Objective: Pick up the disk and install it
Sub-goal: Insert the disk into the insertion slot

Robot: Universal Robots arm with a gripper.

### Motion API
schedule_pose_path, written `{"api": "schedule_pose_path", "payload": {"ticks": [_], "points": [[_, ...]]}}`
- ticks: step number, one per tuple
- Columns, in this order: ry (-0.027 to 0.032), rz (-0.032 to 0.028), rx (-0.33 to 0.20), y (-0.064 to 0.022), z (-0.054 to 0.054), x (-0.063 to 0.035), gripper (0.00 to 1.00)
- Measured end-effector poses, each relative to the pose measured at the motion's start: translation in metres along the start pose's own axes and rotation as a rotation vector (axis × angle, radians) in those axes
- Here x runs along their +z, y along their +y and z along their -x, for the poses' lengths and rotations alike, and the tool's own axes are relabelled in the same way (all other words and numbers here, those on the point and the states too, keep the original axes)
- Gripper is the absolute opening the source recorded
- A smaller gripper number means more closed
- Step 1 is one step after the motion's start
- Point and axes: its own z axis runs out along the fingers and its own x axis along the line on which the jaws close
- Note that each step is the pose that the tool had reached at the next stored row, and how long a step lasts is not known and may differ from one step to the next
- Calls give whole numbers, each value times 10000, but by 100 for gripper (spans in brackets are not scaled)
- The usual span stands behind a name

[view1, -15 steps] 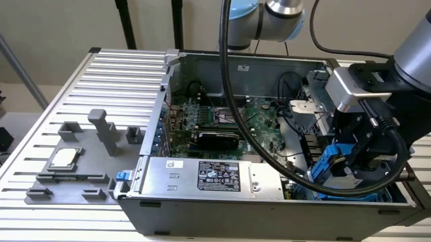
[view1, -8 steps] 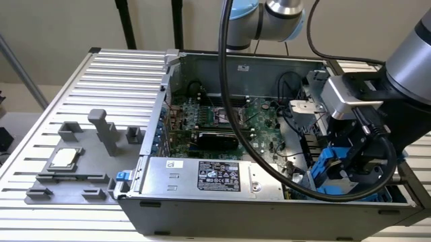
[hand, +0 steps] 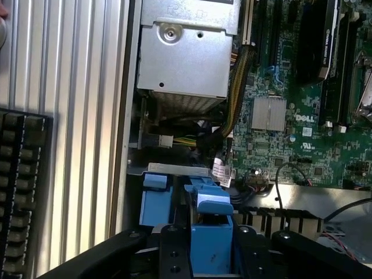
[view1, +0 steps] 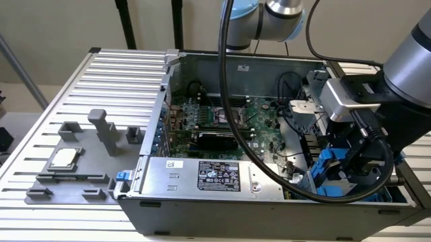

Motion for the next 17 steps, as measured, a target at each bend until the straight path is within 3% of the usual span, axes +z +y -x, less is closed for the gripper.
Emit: {"api": "schedule_pose_path", "payload": {"ticks": [9,10,17], "points": [[-10,-1,-2,-1,1,2,0],[-8,-2,-2,-1,1,2,100],[0,0,0,0,0,0,100]]}}
